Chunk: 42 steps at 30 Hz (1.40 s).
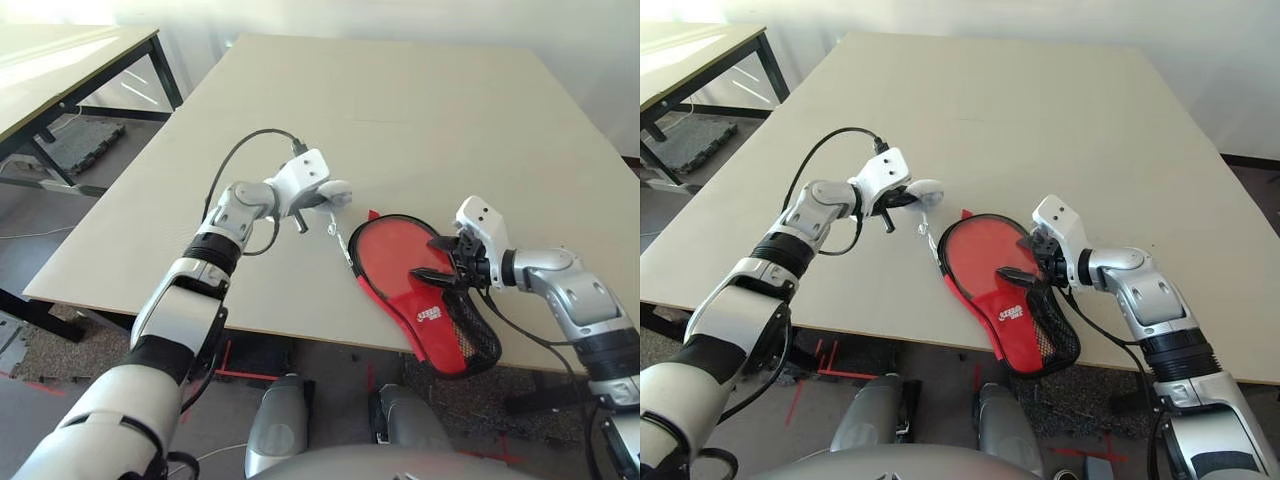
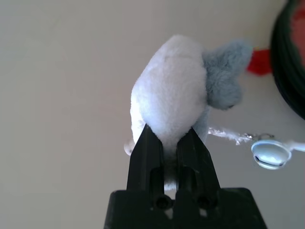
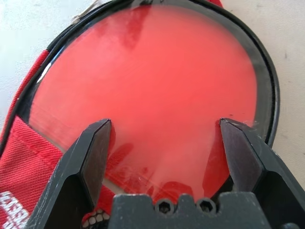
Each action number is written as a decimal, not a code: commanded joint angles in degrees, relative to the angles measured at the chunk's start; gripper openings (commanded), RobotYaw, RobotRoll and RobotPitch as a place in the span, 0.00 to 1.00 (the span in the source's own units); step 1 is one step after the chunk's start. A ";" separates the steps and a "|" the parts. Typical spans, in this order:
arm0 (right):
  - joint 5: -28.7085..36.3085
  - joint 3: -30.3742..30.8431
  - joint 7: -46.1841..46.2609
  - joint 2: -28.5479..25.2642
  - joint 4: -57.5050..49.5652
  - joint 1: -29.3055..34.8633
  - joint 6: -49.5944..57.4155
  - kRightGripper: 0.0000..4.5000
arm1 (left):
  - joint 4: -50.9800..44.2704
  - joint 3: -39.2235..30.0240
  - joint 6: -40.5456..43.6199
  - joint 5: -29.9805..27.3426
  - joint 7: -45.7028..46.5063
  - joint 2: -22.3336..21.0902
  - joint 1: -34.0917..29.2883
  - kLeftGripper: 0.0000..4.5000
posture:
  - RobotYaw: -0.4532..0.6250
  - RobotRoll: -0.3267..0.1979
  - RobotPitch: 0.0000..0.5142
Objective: Store the ping-pong paddle in its case and zip it.
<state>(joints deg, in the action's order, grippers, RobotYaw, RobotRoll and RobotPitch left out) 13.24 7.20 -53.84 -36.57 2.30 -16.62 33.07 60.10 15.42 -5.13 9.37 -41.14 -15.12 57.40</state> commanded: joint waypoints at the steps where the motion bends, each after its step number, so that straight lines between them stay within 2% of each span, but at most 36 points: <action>1: -0.38 2.04 0.01 -0.27 0.82 2.55 3.57 1.00 | 5.03 -0.67 -3.75 1.65 5.70 1.99 3.49 0.00 | 0.54 0.62 0.14; 11: -0.06 1.19 0.37 -0.87 -1.70 4.06 5.30 1.00 | 11.70 -3.98 -15.83 2.82 25.04 7.90 9.91 0.00 | 0.52 0.62 0.16; 15: 0.11 0.83 0.65 -0.84 -2.71 4.67 5.89 1.00 | 12.43 -3.31 -18.99 4.59 29.13 10.49 10.79 0.00 | 0.50 0.62 0.16; 18: 0.26 0.71 0.88 -0.82 -3.01 4.90 6.09 1.00 | 13.17 -2.92 -18.97 5.49 28.76 12.00 10.94 0.00 | 0.50 0.62 0.16; 25: 0.88 0.23 1.97 -0.60 -4.52 5.80 6.84 1.00 | 14.24 -0.80 -16.16 7.17 20.23 17.96 8.45 0.00 | 0.48 0.62 0.16; 29: 1.16 0.28 2.48 -0.58 -5.25 6.33 7.09 1.00 | 14.20 -0.81 -15.33 7.28 18.46 19.25 7.72 0.00 | 0.47 0.62 0.17; 34: 1.57 0.30 2.93 -0.58 -5.58 6.55 7.28 1.00 | 13.99 -0.68 -14.79 7.64 18.39 19.80 7.40 0.40 | 0.47 0.62 0.17; 40: 1.64 0.86 3.13 -0.25 -4.84 6.13 6.81 1.00 | 13.59 -2.77 -14.39 6.00 16.98 18.11 7.74 0.94 | 0.48 0.62 0.15; 41: 1.61 1.01 3.14 -0.14 -4.57 5.92 6.68 1.00 | 13.42 -3.21 -14.80 5.62 16.43 17.79 7.63 1.00 | 0.48 0.62 0.15; 42: 1.58 1.15 3.16 -0.02 -4.35 5.73 6.57 1.00 | 13.26 -3.53 -15.17 5.42 16.00 17.49 7.50 1.00 | 0.49 0.62 0.15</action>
<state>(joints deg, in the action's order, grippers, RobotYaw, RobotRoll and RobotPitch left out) 15.52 5.84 -50.81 -37.04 -5.04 -12.56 37.25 73.18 12.30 -19.87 15.67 -24.00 2.76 64.73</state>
